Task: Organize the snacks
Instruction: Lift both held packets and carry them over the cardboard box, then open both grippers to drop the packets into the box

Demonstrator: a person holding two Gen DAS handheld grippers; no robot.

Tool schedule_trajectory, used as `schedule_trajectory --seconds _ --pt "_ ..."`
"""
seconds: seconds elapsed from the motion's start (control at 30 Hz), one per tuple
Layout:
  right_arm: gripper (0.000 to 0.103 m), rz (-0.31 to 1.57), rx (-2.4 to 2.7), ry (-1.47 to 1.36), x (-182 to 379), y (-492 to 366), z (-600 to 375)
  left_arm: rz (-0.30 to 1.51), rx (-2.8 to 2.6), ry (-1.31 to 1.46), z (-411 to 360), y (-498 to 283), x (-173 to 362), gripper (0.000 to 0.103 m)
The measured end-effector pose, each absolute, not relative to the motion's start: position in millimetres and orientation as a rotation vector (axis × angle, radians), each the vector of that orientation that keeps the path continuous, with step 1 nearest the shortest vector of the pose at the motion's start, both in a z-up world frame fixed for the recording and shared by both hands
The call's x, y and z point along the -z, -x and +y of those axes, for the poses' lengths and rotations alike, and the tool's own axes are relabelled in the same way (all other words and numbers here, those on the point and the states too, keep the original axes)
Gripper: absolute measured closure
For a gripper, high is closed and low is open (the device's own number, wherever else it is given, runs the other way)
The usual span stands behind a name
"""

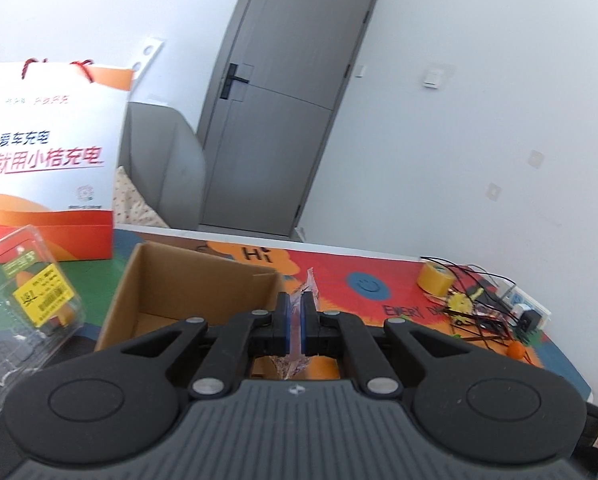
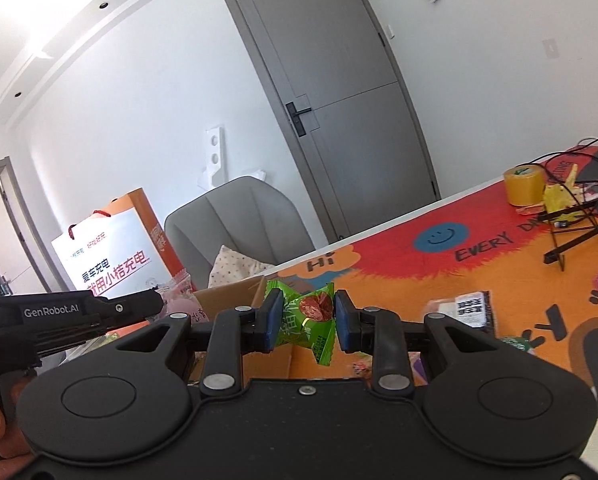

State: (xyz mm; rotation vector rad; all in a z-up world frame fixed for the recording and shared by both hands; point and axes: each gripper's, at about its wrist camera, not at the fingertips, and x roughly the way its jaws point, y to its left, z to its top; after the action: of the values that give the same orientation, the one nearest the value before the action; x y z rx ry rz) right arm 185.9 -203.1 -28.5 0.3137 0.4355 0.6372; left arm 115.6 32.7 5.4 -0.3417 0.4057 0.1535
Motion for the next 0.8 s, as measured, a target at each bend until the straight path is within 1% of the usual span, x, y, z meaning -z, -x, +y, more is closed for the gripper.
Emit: schedule_trajectory --seconds 0.2,0.33,0.63,0.67,0.7,0.73,0.77,0.8 --pt "0.074 0.446 -0.675 -0.289 26 -186 -174 0.427 -0.206 0.369 59 -118 8 0.100" --pt "0.074 0.456 -0.699 -0.274 25 -185 -156 0.457 -0.222 0.390 70 -119 16 0.097" --pt "0.074 0.487 -0.761 -0.234 25 -180 -125 0.465 -0.259 0.418 88 -105 21 0.095" --pt "0.072 0.497 -0.770 -0.226 25 -180 -122 0.470 -0.260 0.420 89 -104 22 0.094" --pt "0.071 0.510 -0.776 -0.222 25 -180 -120 0.474 -0.262 0.421 89 -103 22 0.090" --pt "0.069 0.519 -0.779 -0.226 26 -180 -119 0.477 -0.265 0.422 90 -102 22 0.084" --pt "0.064 0.527 -0.778 -0.230 27 -180 -119 0.476 -0.268 0.423 90 -101 22 0.081" --pt "0.062 0.529 -0.771 -0.233 27 -180 -120 0.475 -0.270 0.423 90 -100 22 0.072"
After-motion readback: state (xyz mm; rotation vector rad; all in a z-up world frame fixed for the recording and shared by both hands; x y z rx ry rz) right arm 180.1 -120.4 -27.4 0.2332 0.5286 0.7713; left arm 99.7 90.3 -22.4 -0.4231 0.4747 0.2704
